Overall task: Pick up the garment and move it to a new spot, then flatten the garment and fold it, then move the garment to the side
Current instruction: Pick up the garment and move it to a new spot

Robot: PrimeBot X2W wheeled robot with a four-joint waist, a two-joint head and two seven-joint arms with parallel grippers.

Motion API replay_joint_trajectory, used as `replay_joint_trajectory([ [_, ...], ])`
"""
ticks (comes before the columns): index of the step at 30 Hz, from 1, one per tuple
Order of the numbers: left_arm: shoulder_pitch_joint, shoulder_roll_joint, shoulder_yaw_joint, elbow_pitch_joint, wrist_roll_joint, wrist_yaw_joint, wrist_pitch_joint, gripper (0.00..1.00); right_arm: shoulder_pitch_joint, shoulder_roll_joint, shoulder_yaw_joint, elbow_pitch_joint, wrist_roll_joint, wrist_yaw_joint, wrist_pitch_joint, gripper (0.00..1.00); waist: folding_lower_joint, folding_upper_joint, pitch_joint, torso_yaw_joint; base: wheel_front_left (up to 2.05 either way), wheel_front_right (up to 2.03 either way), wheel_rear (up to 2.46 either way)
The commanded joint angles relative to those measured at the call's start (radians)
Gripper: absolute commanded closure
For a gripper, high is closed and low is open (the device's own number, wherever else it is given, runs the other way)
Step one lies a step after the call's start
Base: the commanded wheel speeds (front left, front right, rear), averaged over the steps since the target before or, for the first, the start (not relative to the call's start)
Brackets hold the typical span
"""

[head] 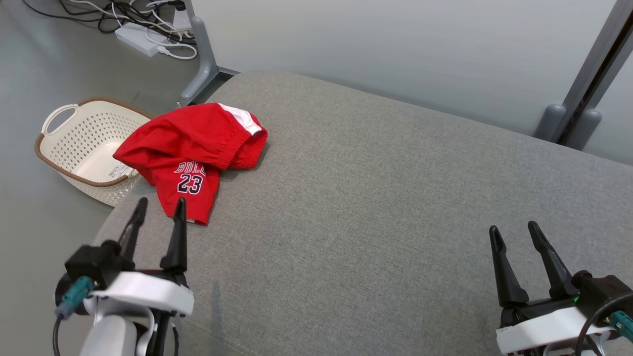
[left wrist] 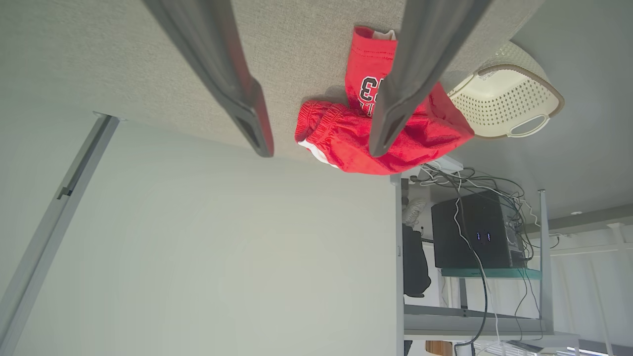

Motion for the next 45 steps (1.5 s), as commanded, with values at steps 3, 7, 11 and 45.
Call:
replay_joint_trajectory([
  [3, -0.082, 0.044, -0.019, 0.021, -0.023, -0.002, 0.038, 0.00, -0.013, -0.003, 0.004, 0.000, 0.004, 0.000, -0.005, 0.00, 0.0000, 0.0000, 0.018, 0.000, 0.00, 0.00, 0.00],
  [7, -0.185, 0.091, -0.042, 0.048, -0.070, -0.002, 0.122, 0.00, -0.025, -0.005, 0.011, 0.000, -0.002, 0.000, -0.005, 0.00, 0.0000, 0.0000, 0.045, -0.007, 0.00, 0.00, 0.00],
  [11, -0.281, 0.126, -0.059, 0.095, -0.117, -0.002, 0.218, 0.00, -0.046, -0.007, 0.020, 0.002, -0.007, 0.000, -0.005, 0.00, 0.0000, 0.0000, 0.076, -0.024, 0.00, 0.00, 0.00],
  [45, -0.874, 0.451, -0.143, 0.809, -0.332, -0.002, 0.766, 0.00, -0.280, 0.015, 0.107, -0.057, -0.036, 0.000, -0.005, 0.00, 0.0000, 0.0000, 0.409, -0.406, 0.00, 0.00, 0.00],
])
